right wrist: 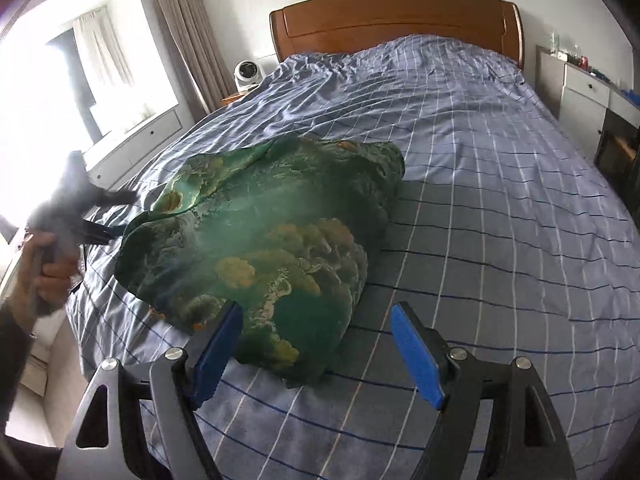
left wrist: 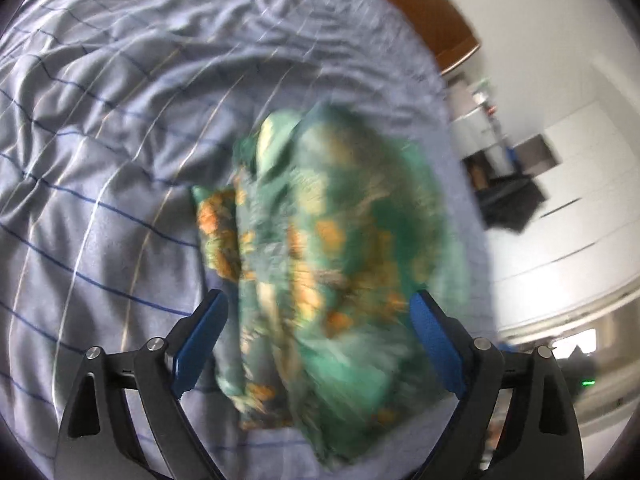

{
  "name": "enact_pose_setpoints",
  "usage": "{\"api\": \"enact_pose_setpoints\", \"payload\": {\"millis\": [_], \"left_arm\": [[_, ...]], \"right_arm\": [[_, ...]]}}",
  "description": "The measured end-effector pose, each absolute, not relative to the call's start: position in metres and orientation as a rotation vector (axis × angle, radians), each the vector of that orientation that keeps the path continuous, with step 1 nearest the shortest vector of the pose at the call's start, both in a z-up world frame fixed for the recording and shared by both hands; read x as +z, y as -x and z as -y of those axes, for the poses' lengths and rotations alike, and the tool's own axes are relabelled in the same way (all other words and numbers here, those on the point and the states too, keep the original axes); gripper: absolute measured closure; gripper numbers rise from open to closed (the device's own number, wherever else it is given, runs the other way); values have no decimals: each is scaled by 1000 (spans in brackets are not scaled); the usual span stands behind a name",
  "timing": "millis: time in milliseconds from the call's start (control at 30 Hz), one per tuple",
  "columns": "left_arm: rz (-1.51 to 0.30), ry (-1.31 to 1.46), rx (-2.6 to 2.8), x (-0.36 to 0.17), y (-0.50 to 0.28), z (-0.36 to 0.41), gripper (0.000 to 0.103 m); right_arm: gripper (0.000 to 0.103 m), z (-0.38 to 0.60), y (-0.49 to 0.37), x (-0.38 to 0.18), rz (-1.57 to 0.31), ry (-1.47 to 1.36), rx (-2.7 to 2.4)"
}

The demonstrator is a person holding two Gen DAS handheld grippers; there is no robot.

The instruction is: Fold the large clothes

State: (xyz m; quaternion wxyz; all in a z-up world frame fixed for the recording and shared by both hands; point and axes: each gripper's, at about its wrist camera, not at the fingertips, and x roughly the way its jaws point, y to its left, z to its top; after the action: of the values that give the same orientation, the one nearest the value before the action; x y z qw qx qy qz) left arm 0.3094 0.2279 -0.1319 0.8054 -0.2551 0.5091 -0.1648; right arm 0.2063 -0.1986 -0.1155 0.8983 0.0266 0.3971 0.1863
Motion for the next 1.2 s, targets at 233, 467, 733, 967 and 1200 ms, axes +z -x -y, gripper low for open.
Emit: {"api": "enact_pose_setpoints", "payload": {"millis": [233, 467, 733, 967, 1200], "left_arm": [[-1145, 495, -300, -171, -328, -223, 1], [-1172, 597, -416, -196, -346, -227, 1], [-1174, 711, -525, -222, -362, -227, 0], [-1114, 638, -487, -192, -357, -218, 38], [-972, 608, -506, -134, -387, -216, 40]], "right_arm": [[25, 216, -233, -126, -877, -160, 444], [24, 253, -300, -193, -1017, -532, 605], [13, 230, -341, -242, -1065, -755, 805], [19, 187, -337, -210, -964, -451, 768], [21, 177, -340, -151, -789, -346, 863]]}}
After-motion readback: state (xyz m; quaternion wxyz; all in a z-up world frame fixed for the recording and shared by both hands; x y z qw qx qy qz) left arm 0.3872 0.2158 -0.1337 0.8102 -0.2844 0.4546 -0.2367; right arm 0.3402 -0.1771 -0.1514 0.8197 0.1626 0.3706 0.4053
